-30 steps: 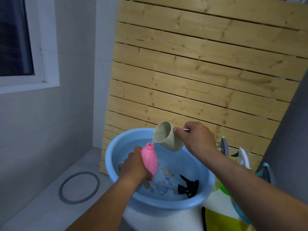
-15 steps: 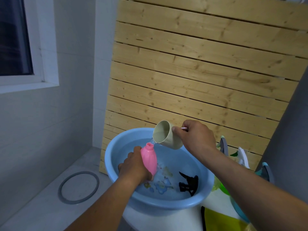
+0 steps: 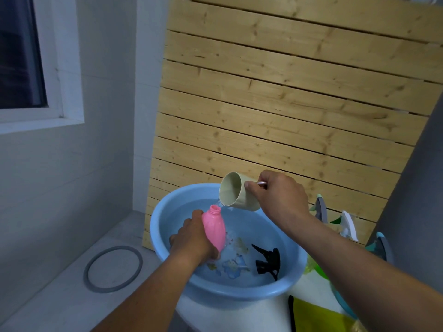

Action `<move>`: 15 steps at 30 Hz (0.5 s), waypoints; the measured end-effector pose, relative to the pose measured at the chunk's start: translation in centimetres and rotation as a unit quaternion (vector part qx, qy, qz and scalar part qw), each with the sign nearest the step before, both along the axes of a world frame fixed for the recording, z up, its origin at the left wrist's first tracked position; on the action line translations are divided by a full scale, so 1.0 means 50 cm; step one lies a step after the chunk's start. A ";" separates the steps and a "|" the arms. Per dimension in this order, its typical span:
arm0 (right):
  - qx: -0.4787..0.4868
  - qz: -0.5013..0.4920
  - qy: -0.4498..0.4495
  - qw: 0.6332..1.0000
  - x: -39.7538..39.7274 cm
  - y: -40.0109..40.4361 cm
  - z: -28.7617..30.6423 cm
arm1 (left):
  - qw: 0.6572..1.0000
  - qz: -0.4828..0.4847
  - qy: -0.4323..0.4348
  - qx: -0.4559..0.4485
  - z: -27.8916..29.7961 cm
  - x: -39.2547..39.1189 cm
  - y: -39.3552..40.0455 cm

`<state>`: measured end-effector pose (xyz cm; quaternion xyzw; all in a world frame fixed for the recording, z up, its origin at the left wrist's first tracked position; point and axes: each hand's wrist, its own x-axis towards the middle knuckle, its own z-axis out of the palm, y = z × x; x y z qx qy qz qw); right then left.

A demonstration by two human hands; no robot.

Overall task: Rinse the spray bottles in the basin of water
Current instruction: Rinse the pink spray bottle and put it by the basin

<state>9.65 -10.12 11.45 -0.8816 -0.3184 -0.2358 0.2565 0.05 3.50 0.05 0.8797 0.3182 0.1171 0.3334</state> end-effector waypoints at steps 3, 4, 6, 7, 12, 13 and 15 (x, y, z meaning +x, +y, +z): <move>-0.005 -0.003 -0.012 1.000 -0.002 0.001 0.001 | 1.000 0.002 0.003 0.005 0.000 -0.002 0.000; -0.006 -0.002 -0.015 1.000 -0.003 0.001 0.002 | 1.000 0.003 0.003 0.004 0.001 -0.002 0.000; -0.008 0.000 -0.020 1.000 -0.003 0.002 0.003 | 1.000 0.001 0.002 0.001 0.001 -0.002 0.000; -0.009 0.000 -0.022 1.000 -0.004 0.002 0.003 | 1.000 0.000 0.003 0.000 0.000 -0.002 -0.001; -0.012 0.005 -0.035 0.999 -0.005 0.003 0.002 | 1.000 0.001 0.013 0.003 0.001 -0.001 -0.001; -0.011 0.006 -0.036 0.999 -0.005 0.003 0.002 | 1.000 0.002 0.012 0.003 0.000 -0.001 0.000; -0.011 0.008 -0.039 0.999 -0.007 0.003 0.000 | 1.000 0.004 0.010 0.004 -0.001 0.000 0.000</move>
